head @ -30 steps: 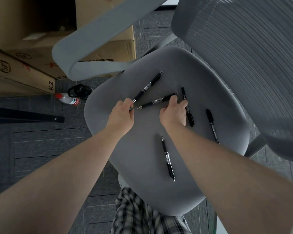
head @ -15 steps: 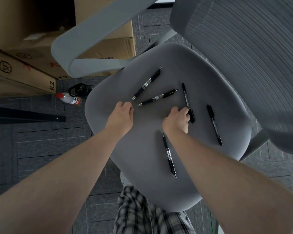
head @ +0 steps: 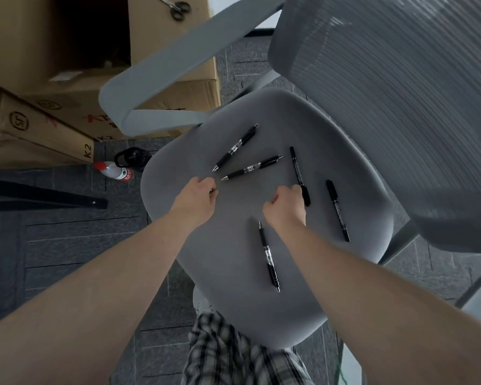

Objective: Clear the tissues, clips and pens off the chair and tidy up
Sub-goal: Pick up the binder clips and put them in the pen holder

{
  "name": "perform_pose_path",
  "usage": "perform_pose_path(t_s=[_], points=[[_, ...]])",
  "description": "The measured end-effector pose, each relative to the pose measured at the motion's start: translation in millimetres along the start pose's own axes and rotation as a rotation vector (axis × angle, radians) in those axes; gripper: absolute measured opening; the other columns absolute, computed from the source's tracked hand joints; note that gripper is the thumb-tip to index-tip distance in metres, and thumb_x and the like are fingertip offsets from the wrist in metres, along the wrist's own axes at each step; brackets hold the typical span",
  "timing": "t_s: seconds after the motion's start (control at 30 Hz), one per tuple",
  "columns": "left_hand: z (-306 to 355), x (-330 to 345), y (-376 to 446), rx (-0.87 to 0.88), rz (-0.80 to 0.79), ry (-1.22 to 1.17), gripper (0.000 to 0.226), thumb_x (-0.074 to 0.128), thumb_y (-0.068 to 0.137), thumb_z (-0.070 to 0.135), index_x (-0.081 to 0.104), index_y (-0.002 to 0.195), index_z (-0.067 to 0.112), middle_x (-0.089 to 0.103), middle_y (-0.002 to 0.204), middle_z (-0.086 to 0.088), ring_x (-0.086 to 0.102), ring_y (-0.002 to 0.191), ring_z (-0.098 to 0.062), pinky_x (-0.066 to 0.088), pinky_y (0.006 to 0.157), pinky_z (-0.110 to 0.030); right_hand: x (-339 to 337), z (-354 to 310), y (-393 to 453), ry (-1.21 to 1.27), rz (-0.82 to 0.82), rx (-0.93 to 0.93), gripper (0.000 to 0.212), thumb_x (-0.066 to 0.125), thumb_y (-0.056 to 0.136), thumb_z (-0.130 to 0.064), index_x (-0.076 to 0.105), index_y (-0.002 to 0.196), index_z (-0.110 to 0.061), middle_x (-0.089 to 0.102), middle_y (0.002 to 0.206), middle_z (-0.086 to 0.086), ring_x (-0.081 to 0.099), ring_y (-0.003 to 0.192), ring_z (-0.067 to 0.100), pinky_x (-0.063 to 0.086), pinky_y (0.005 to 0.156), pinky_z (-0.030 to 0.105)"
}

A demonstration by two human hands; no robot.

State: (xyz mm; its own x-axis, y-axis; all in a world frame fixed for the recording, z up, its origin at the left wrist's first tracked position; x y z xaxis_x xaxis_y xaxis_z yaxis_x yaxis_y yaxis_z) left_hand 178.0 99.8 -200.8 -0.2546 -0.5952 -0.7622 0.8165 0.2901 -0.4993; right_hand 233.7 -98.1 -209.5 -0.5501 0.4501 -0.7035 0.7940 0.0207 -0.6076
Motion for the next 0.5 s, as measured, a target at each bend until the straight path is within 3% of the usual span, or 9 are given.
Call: perform_pose_path(t_s=[0.1,0.33,0.5], points=[[0,-13,-7,-0.007,0.002,-0.007,0.017,0.048,0.094,0.020,0.057,0.099,0.006,0.055,0.101,-0.020,0.056,0.095,-0.039,0.049,0.081,-0.043,-12,-13,-7,-0.012,-0.010,-0.073,0.004,0.053,0.085,-0.011,0.051,0.081,-0.011,0.044,0.114,0.011,0.047,0.076,0.026,0.038,0.065,0.030],[-9,-70,-44,-0.063,0.047,-0.024,0.008,0.052,0.090,0.016,0.058,0.093,0.011,0.054,0.093,-0.009,0.055,0.086,-0.031,0.039,0.068,-0.032,-35,-70,-35,-0.037,-0.093,-0.262,0.026,0.055,0.081,-0.012,0.040,0.061,-0.020,0.045,0.101,0.007,0.046,0.074,0.022,0.035,0.068,0.025],[-35,-117,-94,-0.136,0.136,-0.069,0.004,0.052,0.090,0.018,0.055,0.090,0.016,0.057,0.099,-0.009,0.058,0.085,-0.029,0.049,0.072,-0.039,-28,-135,-82,-0.141,-0.164,-0.471,0.026,0.054,0.080,-0.011,0.039,0.061,-0.022,0.039,0.096,0.004,0.047,0.078,0.024,0.042,0.071,0.029]])
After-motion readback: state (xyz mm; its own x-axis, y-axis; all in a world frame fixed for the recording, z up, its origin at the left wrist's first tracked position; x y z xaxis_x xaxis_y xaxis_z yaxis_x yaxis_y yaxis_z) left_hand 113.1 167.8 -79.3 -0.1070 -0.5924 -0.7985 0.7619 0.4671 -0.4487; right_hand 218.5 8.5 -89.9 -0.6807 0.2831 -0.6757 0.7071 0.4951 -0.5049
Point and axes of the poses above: each hand's wrist, its own y-axis towards the middle knuckle, its own x-axis out of the palm, z = x × y, the point moved 8 cm from there along y, towards the middle knuckle
